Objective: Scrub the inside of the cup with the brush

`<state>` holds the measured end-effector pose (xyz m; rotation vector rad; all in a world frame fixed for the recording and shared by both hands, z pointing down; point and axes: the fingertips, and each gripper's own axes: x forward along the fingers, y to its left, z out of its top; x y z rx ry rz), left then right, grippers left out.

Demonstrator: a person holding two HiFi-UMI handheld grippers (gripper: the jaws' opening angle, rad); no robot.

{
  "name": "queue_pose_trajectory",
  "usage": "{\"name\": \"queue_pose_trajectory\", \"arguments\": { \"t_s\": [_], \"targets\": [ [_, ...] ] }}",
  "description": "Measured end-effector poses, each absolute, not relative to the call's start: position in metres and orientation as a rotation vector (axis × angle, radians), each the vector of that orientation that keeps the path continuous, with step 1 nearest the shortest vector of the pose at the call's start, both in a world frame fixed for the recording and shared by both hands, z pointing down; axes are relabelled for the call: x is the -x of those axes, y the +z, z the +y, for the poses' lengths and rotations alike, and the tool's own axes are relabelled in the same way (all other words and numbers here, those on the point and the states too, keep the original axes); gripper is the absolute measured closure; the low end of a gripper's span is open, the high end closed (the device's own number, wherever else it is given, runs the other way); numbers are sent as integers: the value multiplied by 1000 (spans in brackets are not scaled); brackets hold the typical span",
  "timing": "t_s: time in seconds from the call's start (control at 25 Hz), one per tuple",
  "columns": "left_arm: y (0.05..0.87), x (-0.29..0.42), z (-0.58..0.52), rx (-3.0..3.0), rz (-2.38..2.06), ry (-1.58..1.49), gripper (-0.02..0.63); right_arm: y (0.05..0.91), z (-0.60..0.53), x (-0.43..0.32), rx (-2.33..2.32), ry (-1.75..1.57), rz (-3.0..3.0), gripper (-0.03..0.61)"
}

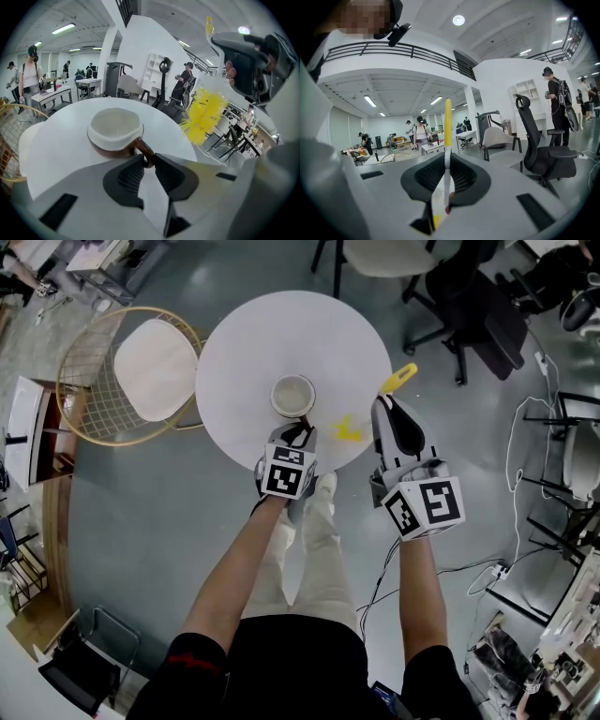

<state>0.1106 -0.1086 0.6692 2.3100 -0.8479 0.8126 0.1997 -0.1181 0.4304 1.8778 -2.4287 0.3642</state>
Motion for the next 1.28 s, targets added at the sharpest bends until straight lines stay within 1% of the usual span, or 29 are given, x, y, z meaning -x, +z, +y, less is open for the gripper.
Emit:
{"name": "queue_pose_trajectory", "arguments": {
  "t_s": [1.28],
  "targets": [
    [670, -33, -126, -2345, -899, 880, 538, 430, -138, -162, -1797, 368, -2496, 531]
  ]
}}
